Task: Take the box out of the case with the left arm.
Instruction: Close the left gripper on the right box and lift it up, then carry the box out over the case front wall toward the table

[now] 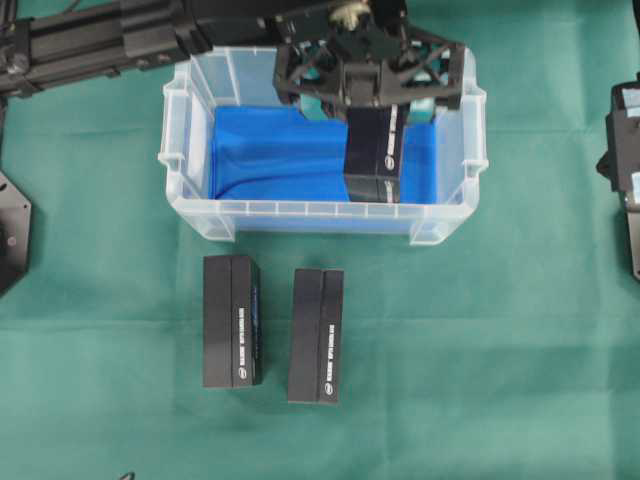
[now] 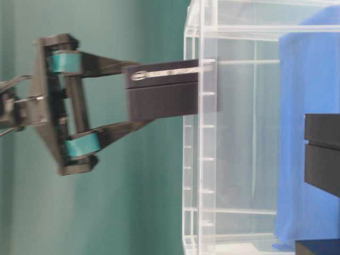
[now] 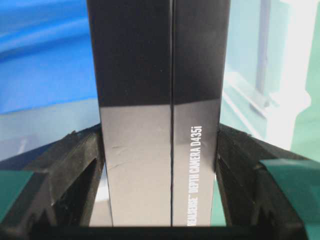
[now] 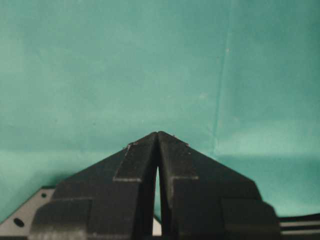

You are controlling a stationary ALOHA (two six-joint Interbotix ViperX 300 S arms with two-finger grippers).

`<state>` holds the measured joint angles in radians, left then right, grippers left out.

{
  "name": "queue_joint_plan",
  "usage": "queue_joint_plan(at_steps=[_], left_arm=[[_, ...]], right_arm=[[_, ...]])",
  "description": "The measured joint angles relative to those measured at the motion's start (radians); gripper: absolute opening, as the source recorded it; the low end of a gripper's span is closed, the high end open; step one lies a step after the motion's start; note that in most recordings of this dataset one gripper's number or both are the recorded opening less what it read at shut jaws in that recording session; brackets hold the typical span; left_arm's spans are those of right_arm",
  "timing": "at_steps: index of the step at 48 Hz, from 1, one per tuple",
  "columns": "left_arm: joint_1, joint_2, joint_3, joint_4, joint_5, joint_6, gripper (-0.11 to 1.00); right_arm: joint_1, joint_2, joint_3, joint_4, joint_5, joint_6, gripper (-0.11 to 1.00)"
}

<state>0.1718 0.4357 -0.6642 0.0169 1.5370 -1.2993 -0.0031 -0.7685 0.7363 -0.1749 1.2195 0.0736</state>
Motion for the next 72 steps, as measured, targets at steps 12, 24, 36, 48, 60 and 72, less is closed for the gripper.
queue_joint_plan(at_steps=[12, 24, 36, 48, 60, 72], left_arm=[[0.0, -0.002, -0.097, 0.002, 0.074, 0.0, 0.61], [-0.002, -0.014, -0.13, 0.009, 0.084, -0.002, 0.61], [-0.002, -0.018, -0.13, 0.009, 0.087, 0.0, 0.61], [-0.005, -0.018, -0.13, 0.009, 0.087, 0.0, 0.61], [-0.006, -0.018, -0.13, 0.012, 0.089, 0.0, 0.61], [-0.011, -0.018, -0.13, 0.012, 0.089, -0.005, 0.61]], right_arm=[[0.0, 0.0, 0.0, 0.0, 0.0, 0.0, 0.03], [0.0, 0.0, 0.0, 0.0, 0.0, 0.002, 0.03], [0.0, 0.0, 0.002, 0.0, 0.0, 0.002, 0.03], [0.0, 0.0, 0.0, 0.0, 0.0, 0.002, 0.03], [0.0, 0.0, 0.0, -0.002, -0.002, 0.003, 0.03], [0.0, 0.0, 0.0, 0.0, 0.0, 0.003, 0.03]])
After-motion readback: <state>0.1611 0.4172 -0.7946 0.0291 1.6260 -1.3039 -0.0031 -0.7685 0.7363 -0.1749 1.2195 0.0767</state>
